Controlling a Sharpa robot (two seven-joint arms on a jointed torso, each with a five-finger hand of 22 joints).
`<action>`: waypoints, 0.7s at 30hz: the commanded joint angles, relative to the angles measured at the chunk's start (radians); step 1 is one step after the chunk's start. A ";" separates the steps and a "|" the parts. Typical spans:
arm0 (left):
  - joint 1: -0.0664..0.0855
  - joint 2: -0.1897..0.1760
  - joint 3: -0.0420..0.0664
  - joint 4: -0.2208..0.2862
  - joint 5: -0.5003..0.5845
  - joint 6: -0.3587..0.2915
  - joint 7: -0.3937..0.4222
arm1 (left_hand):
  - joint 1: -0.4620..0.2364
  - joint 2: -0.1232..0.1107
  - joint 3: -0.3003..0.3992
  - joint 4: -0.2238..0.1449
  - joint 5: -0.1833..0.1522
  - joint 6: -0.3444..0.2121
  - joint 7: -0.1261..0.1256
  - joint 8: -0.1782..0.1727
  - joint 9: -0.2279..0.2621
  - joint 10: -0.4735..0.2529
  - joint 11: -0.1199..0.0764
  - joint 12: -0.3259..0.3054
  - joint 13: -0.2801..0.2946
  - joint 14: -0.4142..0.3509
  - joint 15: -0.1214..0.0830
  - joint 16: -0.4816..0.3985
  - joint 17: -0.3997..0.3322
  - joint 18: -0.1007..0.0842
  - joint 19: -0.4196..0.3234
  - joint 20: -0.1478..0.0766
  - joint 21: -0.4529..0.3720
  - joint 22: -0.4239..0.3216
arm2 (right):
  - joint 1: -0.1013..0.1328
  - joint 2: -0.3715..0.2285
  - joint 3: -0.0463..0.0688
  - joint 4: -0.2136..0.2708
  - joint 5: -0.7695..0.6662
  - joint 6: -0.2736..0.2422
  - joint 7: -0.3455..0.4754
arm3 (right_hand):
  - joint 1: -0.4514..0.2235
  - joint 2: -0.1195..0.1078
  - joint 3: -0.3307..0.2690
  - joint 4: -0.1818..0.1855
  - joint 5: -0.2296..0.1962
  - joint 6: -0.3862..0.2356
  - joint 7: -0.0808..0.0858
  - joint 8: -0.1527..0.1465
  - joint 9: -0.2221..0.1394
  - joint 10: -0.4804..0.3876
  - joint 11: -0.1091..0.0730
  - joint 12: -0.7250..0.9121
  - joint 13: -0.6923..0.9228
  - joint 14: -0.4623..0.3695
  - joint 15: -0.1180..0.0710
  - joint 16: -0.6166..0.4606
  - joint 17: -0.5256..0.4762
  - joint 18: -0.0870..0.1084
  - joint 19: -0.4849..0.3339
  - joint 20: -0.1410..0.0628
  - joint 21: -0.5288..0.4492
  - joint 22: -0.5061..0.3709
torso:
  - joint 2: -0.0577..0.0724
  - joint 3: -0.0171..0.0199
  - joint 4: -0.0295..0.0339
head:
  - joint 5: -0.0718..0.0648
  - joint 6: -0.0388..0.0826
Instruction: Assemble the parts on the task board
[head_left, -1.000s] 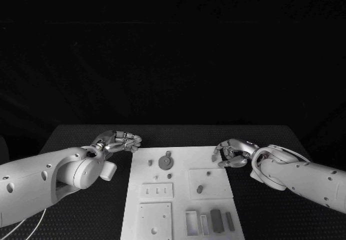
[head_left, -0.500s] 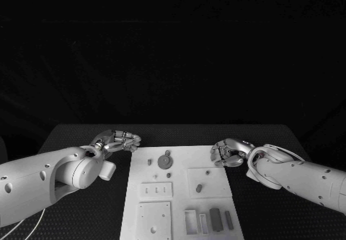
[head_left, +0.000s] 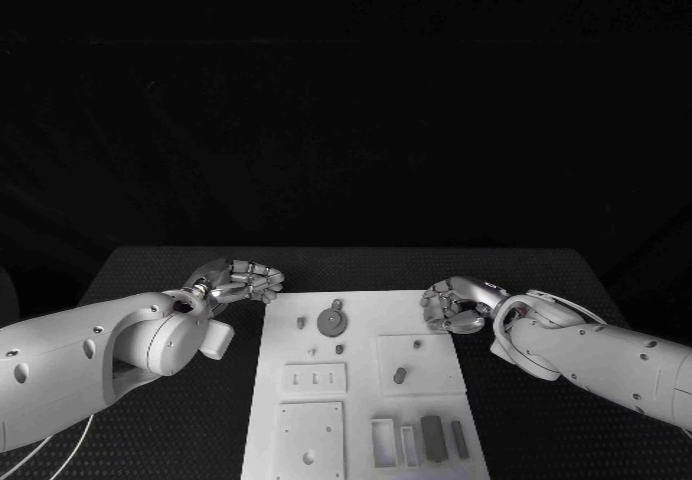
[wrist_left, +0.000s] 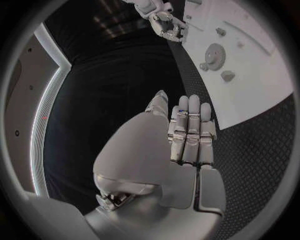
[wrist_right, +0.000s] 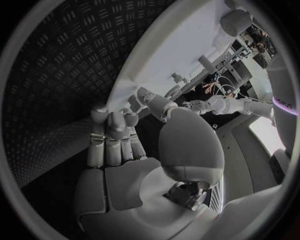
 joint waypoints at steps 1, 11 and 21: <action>0.000 0.001 0.000 0.002 0.003 0.015 0.011 | -0.005 -0.005 0.006 -0.001 -0.006 0.007 0.002 -0.005 0.001 0.006 0.000 -0.003 0.001 0.004 0.001 -0.002 0.001 0.003 -0.004 -0.002 0.005 -0.002 | -0.005 0.001 -0.002 0.000 -0.013 0.007 -0.009 | -0.001 0.013 0.004 0.005 -0.004 0.137 0.018 0.008 0.003 -0.018 -0.005 0.003 -0.001 0.003 -0.009 -0.005 0.001 0.030 0.006 -0.004 0.001 0.014 | -0.001 -0.0001 -0.0014 | 0.002 -0.001; 0.000 0.000 0.000 0.002 0.003 0.018 0.009 | -0.005 -0.005 0.006 -0.001 -0.006 0.007 0.002 -0.005 0.002 0.006 0.000 -0.003 0.002 0.004 0.001 -0.002 0.002 0.003 -0.004 -0.002 0.006 -0.002 | -0.007 0.004 -0.002 -0.002 -0.015 0.004 -0.010 | -0.002 0.022 0.013 0.014 -0.005 0.180 0.001 0.033 0.018 -0.013 -0.021 0.002 -0.004 0.006 -0.023 -0.008 0.005 0.030 0.008 -0.008 0.003 0.014 | 0.000 -0.0002 -0.0010 | 0.000 -0.001; 0.000 0.000 0.000 0.003 0.003 0.013 0.008 | -0.005 -0.006 0.006 -0.001 -0.006 0.007 0.003 -0.005 0.002 0.006 0.000 -0.004 0.002 0.004 0.001 -0.002 0.002 0.003 -0.005 -0.002 0.006 -0.002 | -0.009 0.006 -0.002 0.000 -0.021 0.015 -0.011 | -0.001 0.035 0.025 0.021 -0.006 0.224 -0.017 0.062 0.041 -0.009 -0.037 -0.001 -0.005 0.007 -0.038 -0.009 0.009 0.030 0.008 -0.011 0.006 0.015 | 0.000 -0.0009 -0.0008 | 0.000 -0.005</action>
